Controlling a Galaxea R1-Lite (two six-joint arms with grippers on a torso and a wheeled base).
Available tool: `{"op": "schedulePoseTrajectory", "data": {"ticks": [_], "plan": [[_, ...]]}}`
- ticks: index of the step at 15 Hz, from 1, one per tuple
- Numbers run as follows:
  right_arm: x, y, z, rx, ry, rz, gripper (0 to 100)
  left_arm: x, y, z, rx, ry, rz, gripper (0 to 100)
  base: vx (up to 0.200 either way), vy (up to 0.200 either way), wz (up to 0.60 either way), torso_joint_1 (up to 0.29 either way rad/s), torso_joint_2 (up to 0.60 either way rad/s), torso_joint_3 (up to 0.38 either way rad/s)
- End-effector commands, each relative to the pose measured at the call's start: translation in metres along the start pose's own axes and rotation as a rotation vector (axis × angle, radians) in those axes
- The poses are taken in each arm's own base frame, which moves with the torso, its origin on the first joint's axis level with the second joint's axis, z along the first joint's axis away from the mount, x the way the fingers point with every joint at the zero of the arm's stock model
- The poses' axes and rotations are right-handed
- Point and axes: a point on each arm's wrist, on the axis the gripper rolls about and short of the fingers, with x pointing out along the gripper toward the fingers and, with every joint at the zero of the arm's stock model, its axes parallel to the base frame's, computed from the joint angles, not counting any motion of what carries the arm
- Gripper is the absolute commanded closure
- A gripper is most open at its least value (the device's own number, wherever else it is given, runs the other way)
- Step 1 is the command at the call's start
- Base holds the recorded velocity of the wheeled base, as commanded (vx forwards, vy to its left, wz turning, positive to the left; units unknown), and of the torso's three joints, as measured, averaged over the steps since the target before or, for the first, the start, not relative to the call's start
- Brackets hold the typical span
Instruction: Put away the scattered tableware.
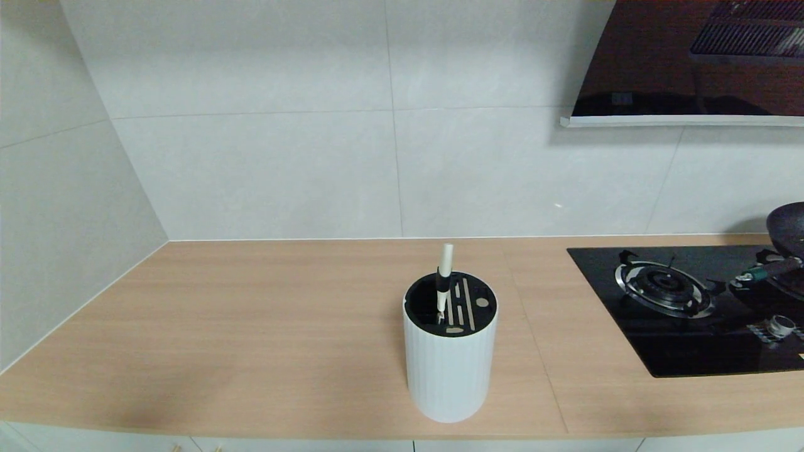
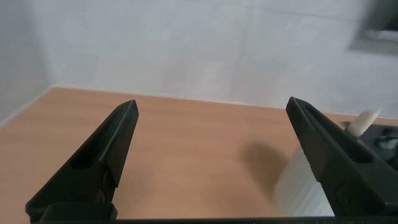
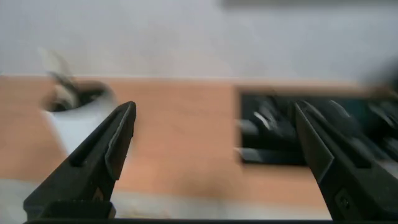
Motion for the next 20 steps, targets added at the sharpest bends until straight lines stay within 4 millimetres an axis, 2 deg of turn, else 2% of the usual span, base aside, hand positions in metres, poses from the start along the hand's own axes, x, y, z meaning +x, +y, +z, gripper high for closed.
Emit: {"op": "schedulePoseTrajectory", "data": {"ticks": [1, 3, 5, 6, 7, 10, 11, 12, 13, 17, 20], "plan": [[-0.026, 0.001, -0.002, 0.022, -0.122, -0.118, 0, -0.071, 0.020, -0.017, -0.021, -0.130, 0.067, 0, 0.000, 0.000, 0.00, 0.000, 0.00, 0.000], [-0.022, 0.003, -0.013, 0.014, -0.087, -0.169, 0, -0.071, 0.018, -0.017, -0.038, -0.135, 0.136, 0, 0.000, 0.000, 0.00, 0.000, 0.00, 0.000], [-0.025, 0.008, -0.039, 0.003, -0.077, -0.211, 0, -0.071, 0.013, -0.023, 0.000, -0.136, 0.239, 0, 0.000, 0.000, 0.00, 0.000, 0.00, 0.000], [-0.022, 0.008, -0.053, 0.009, -0.053, -0.191, 0, -0.080, 0.011, -0.033, 0.062, -0.168, 0.261, 0, 0.000, 0.000, 0.00, 0.000, 0.00, 0.000], [-0.018, 0.007, -0.062, 0.010, -0.020, -0.212, 0, -0.078, 0.011, -0.046, 0.124, -0.145, 0.222, 0, 0.000, 0.000, 0.00, 0.000, 0.00, 0.000], [-0.005, 0.005, -0.102, -0.013, 0.072, -0.223, 0, -0.056, 0.015, -0.089, 0.171, -0.052, 0.187, 0, 0.000, 0.000, 0.00, 0.000, 0.00, 0.000], [-0.004, 0.005, -0.103, -0.006, 0.047, -0.216, 0, -0.053, 0.015, -0.098, 0.177, -0.037, 0.153, 0, 0.000, 0.000, 0.00, 0.000, 0.00, 0.000], [-0.004, 0.006, -0.102, -0.007, 0.047, -0.178, 0, -0.047, 0.015, -0.116, 0.209, -0.010, 0.076, 0, 0.000, 0.000, 0.00, 0.000, 0.00, 0.000], [-0.003, 0.007, -0.102, -0.015, 0.051, -0.133, 0, -0.047, 0.015, -0.121, 0.209, 0.037, 0.055, 0, 0.000, 0.000, 0.00, 0.000, 0.00, 0.000], [-0.004, 0.010, -0.108, -0.032, 0.110, -0.004, 0, -0.047, 0.013, -0.127, 0.218, 0.102, -0.067, 0, 0.000, 0.000, 0.00, 0.000, 0.00, 0.000], [-0.004, 0.010, -0.107, -0.032, 0.101, 0.003, 0, -0.047, 0.013, -0.127, 0.145, 0.104, -0.065, 0, 0.000, 0.000, 0.00, 0.000, 0.00, 0.000]]}}
